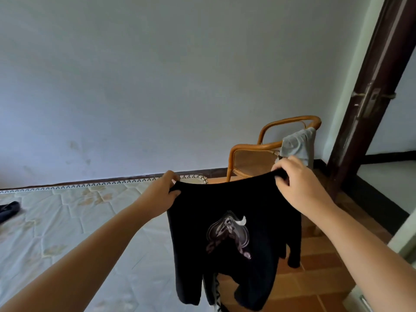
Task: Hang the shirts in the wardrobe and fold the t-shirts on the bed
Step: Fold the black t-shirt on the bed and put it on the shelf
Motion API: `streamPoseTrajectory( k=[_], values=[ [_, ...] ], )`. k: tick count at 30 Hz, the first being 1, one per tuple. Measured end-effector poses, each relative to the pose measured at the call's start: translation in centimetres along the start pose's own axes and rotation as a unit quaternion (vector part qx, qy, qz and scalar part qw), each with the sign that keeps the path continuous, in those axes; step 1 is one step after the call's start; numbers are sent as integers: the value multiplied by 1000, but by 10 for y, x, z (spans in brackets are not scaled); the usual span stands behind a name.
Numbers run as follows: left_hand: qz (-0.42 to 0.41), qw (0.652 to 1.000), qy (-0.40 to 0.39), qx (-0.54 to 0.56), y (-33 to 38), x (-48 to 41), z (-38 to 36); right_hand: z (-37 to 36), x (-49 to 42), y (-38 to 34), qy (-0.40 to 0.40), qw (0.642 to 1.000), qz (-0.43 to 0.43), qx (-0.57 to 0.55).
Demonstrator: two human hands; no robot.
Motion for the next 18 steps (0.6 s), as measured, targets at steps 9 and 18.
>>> streamPoseTrajectory(
  k=[9, 18],
  values=[
    [3, 924, -190, 331, -39, 112, -12, 30, 122, -80, 149, 984, -75, 59],
    [-99, 792, -327, 505, 0, 181, 49, 87, 148, -137, 176, 965, -130, 148]
  ],
)
Point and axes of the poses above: each hand's wrist, its own x-axis away from the middle knuckle, its own z-axis out of the back of the hand, y = z × x, the point moved 6 cm from there along -x, towards the middle knuckle, and after that the axes turned 9 degrees about x, right-handed, at the moved point
